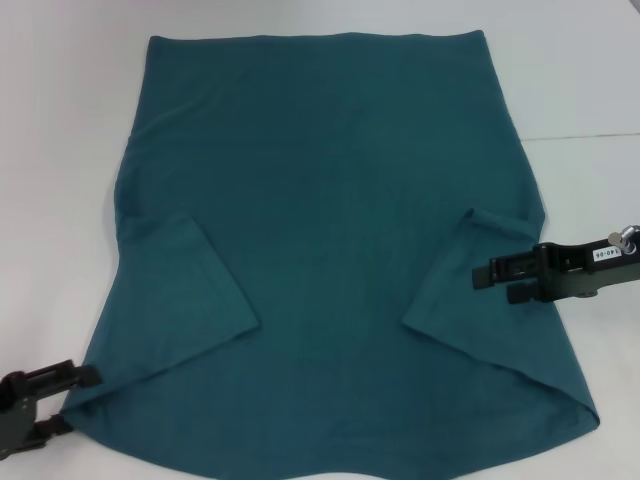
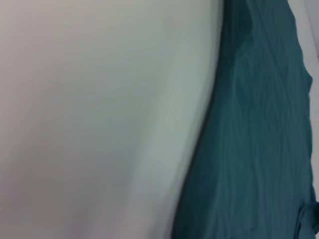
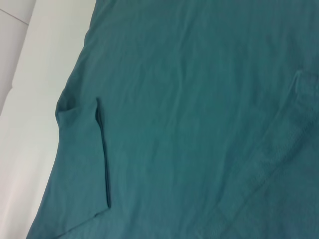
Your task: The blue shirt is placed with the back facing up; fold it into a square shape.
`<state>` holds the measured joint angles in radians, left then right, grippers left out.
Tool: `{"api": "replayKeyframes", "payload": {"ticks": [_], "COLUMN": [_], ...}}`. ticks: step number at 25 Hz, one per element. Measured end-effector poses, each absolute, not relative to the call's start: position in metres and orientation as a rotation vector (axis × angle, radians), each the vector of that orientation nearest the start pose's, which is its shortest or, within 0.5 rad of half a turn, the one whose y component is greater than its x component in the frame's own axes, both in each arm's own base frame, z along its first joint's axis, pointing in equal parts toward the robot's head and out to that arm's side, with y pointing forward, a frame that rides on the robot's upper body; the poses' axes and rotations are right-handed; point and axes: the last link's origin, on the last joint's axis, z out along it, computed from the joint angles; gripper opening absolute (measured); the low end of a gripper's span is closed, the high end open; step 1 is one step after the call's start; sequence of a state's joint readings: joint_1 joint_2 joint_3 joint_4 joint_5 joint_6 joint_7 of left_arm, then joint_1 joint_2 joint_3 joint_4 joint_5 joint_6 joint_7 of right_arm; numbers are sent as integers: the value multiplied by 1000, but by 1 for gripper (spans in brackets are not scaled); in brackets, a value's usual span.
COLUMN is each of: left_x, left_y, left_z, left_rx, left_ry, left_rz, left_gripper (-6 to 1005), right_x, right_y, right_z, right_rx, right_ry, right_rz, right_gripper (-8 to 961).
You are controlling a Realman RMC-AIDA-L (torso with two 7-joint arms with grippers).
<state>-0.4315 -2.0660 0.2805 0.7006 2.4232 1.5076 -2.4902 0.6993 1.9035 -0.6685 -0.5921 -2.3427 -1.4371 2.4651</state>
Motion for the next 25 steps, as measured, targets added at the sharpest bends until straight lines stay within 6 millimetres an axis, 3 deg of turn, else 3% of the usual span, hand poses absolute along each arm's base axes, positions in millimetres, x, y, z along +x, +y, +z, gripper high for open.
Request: {"api": "replayKeyframes", "payload": {"ticks": [7,18,21,25], "left_x": [-353,-355,-356,-356], "left_y": [298,300,301,301], "left_z": [24,29,29,29], "left_rx": [2008,1977,1981,1982], "left_ry": [2598,2638,2643,2650], "left_rz": [773,794,787,780], "left_gripper": [843,831,621,463], "right_x": [287,290,291,292], "right_y": [382,380,380,380], "right_z": [51,53,54,55], "right_rx": [-2192,-2179,-2178,-2175], "right_ry": [1873,1884,1885,1885], "right_rz": [320,336,336,335], "right_gripper": [804,803,803,803]}}
